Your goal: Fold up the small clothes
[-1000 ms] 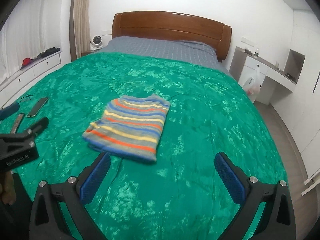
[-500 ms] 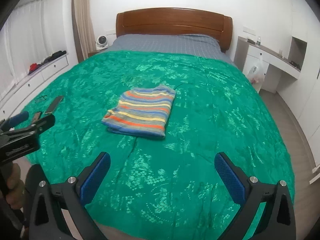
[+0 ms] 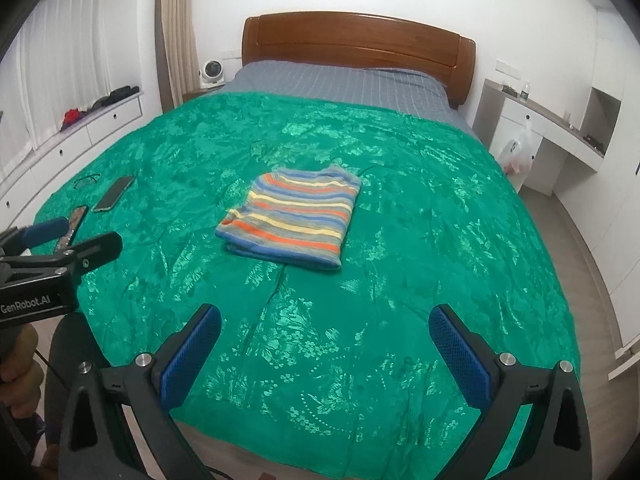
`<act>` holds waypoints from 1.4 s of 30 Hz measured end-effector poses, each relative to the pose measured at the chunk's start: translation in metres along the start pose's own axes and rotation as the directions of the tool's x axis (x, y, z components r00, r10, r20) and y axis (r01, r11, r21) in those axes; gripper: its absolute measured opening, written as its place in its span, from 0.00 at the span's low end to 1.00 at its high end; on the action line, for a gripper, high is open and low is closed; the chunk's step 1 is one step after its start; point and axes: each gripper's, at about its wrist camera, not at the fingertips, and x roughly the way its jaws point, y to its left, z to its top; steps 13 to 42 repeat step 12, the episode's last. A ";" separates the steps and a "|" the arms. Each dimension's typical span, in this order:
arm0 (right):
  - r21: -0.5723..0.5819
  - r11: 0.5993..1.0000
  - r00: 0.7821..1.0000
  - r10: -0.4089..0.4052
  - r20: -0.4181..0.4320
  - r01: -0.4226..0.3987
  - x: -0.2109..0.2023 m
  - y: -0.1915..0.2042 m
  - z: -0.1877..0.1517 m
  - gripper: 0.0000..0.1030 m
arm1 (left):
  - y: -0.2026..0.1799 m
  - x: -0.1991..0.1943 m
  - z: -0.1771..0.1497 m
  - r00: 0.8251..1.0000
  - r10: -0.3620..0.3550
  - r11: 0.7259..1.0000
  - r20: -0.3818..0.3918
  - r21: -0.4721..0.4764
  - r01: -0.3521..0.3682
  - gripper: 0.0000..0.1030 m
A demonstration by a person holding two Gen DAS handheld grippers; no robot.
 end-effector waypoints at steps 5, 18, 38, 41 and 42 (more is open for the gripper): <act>0.005 1.000 1.000 0.003 -0.012 -0.003 0.003 0.000 -0.001 0.99 | -0.001 0.001 -0.002 1.000 -0.005 1.000 0.005 0.001 0.005 1.00; 0.012 1.000 1.000 0.018 -0.014 -0.017 0.005 0.000 0.001 1.00 | -0.008 0.000 -0.003 1.000 -0.007 0.999 -0.001 0.034 0.007 1.00; 0.012 1.000 1.000 0.018 -0.014 -0.017 0.005 0.000 0.001 1.00 | -0.008 0.000 -0.003 1.000 -0.007 0.999 -0.001 0.034 0.007 1.00; 0.012 1.000 1.000 0.018 -0.014 -0.017 0.005 0.000 0.001 1.00 | -0.008 0.000 -0.003 1.000 -0.007 0.999 -0.001 0.034 0.007 1.00; 0.012 1.000 1.000 0.018 -0.014 -0.017 0.005 0.000 0.001 1.00 | -0.008 0.000 -0.003 1.000 -0.007 0.999 -0.001 0.034 0.007 1.00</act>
